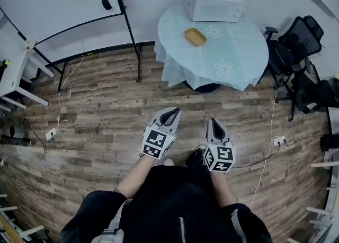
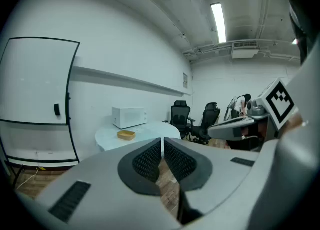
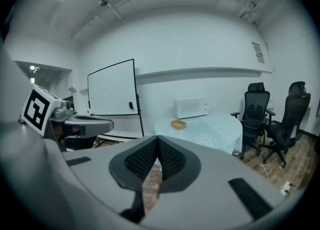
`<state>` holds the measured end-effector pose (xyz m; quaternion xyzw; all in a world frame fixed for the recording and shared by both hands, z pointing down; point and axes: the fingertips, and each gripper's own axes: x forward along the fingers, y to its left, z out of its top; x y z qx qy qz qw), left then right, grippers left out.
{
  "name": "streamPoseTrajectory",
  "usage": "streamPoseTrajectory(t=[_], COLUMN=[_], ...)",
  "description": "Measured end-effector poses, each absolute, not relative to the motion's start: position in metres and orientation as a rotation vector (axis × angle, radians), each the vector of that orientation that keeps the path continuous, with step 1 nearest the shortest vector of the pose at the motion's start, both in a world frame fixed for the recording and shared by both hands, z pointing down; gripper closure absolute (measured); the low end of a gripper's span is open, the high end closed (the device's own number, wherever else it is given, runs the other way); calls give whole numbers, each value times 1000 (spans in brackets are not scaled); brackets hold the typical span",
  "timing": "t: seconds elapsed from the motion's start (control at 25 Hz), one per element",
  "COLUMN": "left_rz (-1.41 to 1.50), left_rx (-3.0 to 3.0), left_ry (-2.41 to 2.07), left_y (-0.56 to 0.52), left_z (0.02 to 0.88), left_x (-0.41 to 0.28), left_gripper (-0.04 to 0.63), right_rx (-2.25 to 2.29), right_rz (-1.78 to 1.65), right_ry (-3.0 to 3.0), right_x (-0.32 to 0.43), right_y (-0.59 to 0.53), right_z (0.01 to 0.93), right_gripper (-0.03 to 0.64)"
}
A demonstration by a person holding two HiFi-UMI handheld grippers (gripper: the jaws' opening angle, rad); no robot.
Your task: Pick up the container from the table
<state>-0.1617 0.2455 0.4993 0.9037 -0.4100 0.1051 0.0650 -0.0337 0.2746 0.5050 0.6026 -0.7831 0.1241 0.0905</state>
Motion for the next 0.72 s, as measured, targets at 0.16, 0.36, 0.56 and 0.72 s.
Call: streamPoseTrajectory(t=[0.16, 0.36, 0.56, 0.72], left_rz=[315, 320, 316, 320], left_rx=[2714, 2711, 2706, 2694], left_ry=[-1234, -1227, -1230, -1240], left_y=[249, 257, 257, 256], left_z=[501, 504, 506, 508], left_x=[-162, -164, -165, -166], left_gripper=[568, 568, 568, 568], right_rx=[1801, 1800, 1802, 1811], right_rz=[398, 404, 408, 427], right_ry=[-2352, -2332, -2327, -2321], right_x=[-34, -36, -37, -35], right_y=[277, 284, 283, 283], right_z=[505, 510, 511, 513], right_gripper=[591, 591, 591, 591])
